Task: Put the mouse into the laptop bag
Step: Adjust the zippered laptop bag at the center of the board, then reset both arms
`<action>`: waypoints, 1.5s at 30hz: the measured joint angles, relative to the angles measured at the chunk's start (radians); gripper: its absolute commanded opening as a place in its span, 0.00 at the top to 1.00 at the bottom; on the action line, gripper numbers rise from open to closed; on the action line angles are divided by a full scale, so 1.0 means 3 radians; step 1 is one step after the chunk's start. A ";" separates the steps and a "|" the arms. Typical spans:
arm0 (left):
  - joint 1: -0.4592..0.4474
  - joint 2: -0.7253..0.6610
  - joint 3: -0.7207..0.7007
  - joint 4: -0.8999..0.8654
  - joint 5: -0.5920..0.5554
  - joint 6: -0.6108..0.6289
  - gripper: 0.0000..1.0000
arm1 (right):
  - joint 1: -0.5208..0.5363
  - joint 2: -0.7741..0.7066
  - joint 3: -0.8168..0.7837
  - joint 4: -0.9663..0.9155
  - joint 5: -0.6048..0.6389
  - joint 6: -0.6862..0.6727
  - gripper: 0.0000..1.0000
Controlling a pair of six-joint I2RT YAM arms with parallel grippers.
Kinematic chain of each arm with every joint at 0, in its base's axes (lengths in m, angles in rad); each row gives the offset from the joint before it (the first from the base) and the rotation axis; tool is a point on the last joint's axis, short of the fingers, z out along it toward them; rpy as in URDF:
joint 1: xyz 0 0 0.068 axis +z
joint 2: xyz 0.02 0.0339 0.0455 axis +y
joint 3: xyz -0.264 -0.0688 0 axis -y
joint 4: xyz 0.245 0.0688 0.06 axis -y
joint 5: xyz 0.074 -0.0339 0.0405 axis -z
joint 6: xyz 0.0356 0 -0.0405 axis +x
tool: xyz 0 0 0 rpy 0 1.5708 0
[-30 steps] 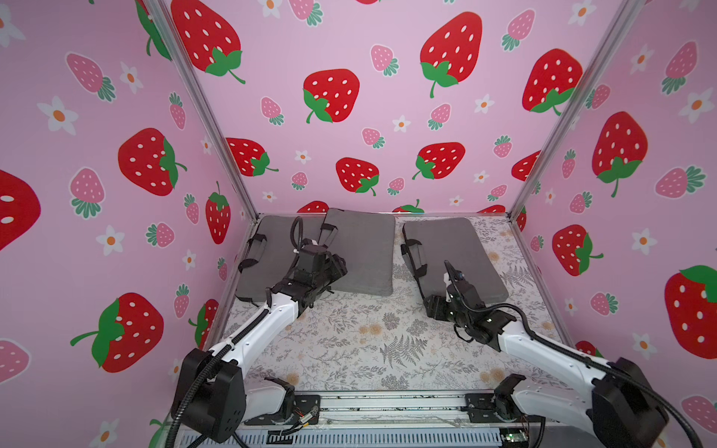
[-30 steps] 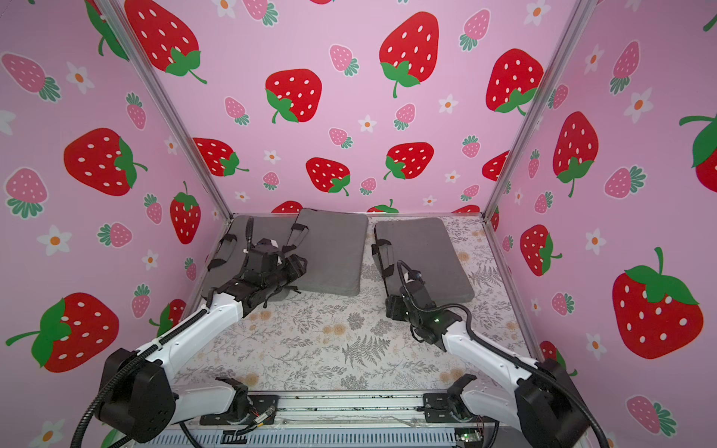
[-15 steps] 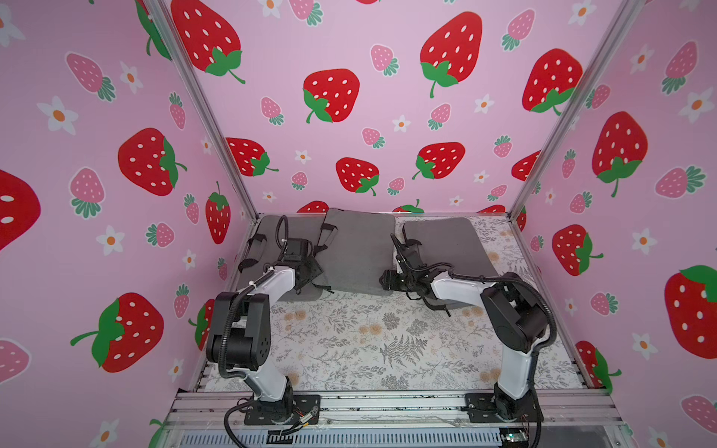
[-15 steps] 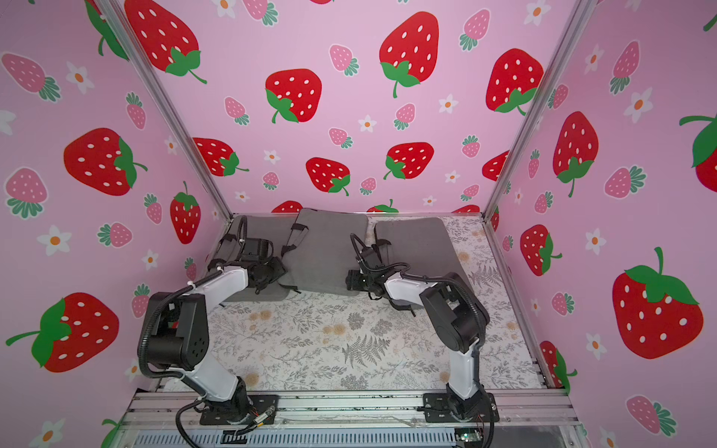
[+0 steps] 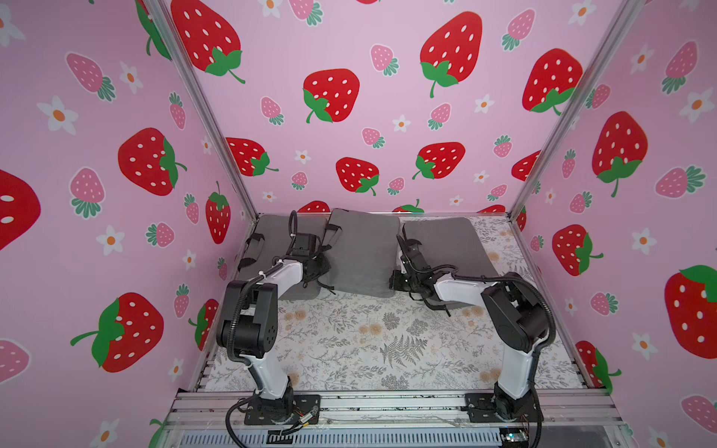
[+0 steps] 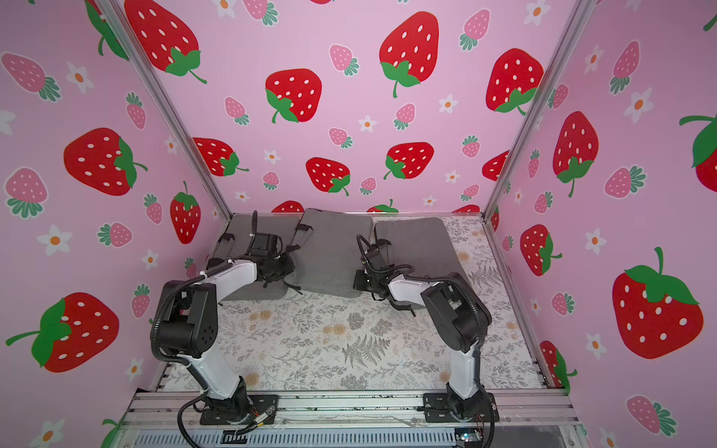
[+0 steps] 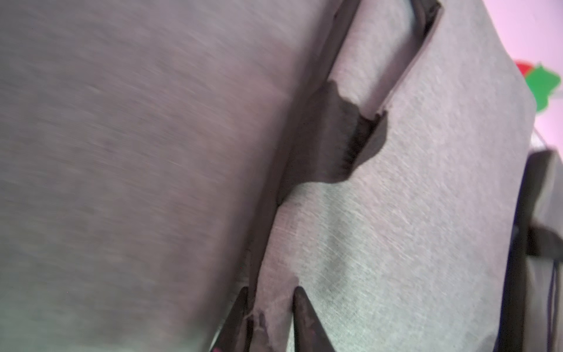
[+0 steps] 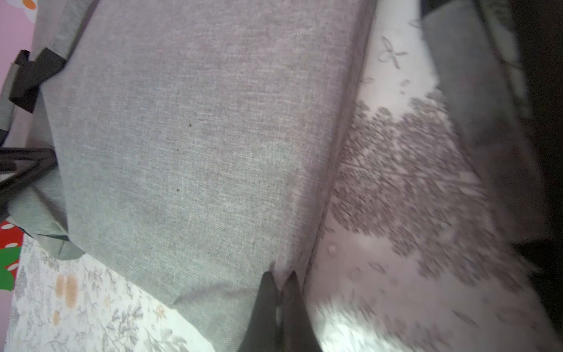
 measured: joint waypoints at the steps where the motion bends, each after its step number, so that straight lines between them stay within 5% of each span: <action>1: -0.0084 -0.0010 0.0000 -0.0006 0.0003 0.0009 0.75 | -0.0003 -0.0094 -0.0104 -0.0014 0.0058 0.0003 0.92; 3: -0.0233 -0.0031 -0.0001 -0.0029 0.0000 -0.0001 0.67 | -0.0015 -0.0228 -0.0240 -0.0065 0.0164 -0.0005 0.52; 4: -0.0292 -0.0045 -0.0005 -0.0047 0.0005 -0.0014 0.55 | -0.0023 -0.0277 -0.0287 -0.0086 0.0187 -0.0015 0.40; 6: -0.0390 -0.0081 -0.0013 -0.0090 0.0032 -0.0038 0.21 | -0.0017 -0.0340 -0.0313 -0.0144 0.0202 -0.0046 0.29; 7: -0.0422 -0.0118 -0.0023 -0.0121 0.0027 -0.0076 0.12 | -0.0014 -0.0383 -0.0313 -0.0200 0.0207 -0.0076 0.26; 14: -0.0394 -0.1041 -0.0175 -0.0440 -0.0399 -0.0107 0.02 | 0.0006 -0.1113 -0.0237 -0.0797 0.0469 -0.0257 0.01; 18: -0.0329 -0.1523 -0.0179 -0.0523 -0.1134 -0.0078 0.00 | -0.0009 -0.1706 -0.0145 -0.1073 0.0678 -0.0356 0.01; 23: -0.0205 -0.1233 -0.0150 -0.0740 -0.1592 -0.0080 0.04 | -0.0170 -0.2129 0.0022 -0.1306 0.1119 -0.0542 0.01; 29: -0.0072 -0.1357 -0.0323 -0.0656 -0.1714 -0.0027 0.03 | -0.0472 -0.2481 -0.0426 -0.0587 0.1774 -0.1714 0.01; 37: 0.0085 -0.1895 -0.1592 0.1072 -0.2230 0.0779 0.03 | -0.1601 -0.1926 -0.0940 -0.0078 0.1830 -0.2397 0.01; 40: 0.0326 -0.1923 -0.2378 0.1837 -0.2112 0.1047 0.02 | -0.1726 -0.1663 -0.1306 0.0205 0.1742 -0.2472 0.01; 45: 0.0436 -0.1542 -0.2500 0.2304 -0.1985 0.1297 0.03 | -0.1733 -0.1280 -0.1666 0.0844 0.1751 -0.2576 0.01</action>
